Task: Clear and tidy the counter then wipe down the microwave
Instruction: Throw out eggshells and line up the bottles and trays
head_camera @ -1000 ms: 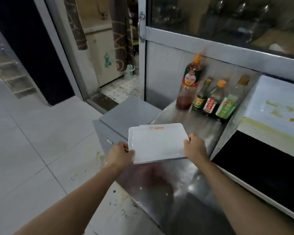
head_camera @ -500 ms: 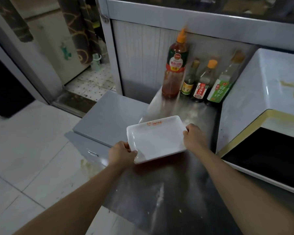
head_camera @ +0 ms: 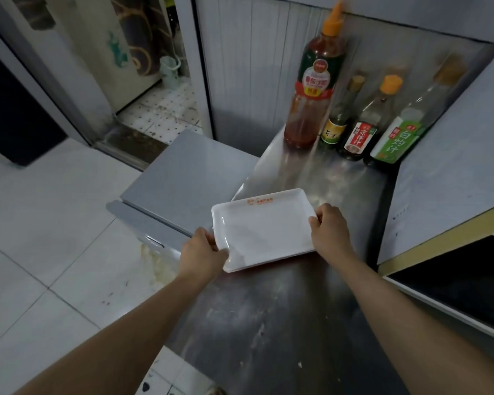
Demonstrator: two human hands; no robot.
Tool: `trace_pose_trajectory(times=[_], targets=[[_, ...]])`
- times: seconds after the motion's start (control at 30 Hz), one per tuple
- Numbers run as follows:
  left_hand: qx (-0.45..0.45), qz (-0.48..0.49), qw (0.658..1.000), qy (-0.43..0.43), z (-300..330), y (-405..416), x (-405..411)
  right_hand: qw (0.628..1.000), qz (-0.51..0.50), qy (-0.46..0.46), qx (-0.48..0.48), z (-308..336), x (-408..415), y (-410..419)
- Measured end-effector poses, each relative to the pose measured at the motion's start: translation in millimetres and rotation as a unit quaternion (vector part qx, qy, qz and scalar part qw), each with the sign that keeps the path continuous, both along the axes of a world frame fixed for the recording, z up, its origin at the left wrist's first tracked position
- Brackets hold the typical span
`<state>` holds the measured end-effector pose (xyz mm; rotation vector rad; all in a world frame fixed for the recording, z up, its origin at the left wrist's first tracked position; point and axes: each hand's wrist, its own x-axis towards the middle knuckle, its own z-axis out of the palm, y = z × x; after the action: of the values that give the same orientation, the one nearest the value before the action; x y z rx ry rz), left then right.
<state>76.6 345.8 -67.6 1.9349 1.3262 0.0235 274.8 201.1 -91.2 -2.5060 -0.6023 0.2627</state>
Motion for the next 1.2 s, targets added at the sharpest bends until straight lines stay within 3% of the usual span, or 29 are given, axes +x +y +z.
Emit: trace_pose_trajectory(times=[0.27,0.63,0.93,1.2], targets=[[-0.014,-0.046,0.998,0.028,-1,7,5,0.998,0.023,0.053,-0.041,0,8,5],[-0.009,-0.019,0.999,-0.037,23,36,19,0.997,-0.017,0.077,0.020,28,1,4],[0.032,-0.081,0.995,-0.048,48,77,78,0.993,-0.105,0.055,0.024,59,16,16],[0.017,-0.200,0.978,-0.047,42,117,148,0.972,-0.224,0.064,0.035,42,44,35]])
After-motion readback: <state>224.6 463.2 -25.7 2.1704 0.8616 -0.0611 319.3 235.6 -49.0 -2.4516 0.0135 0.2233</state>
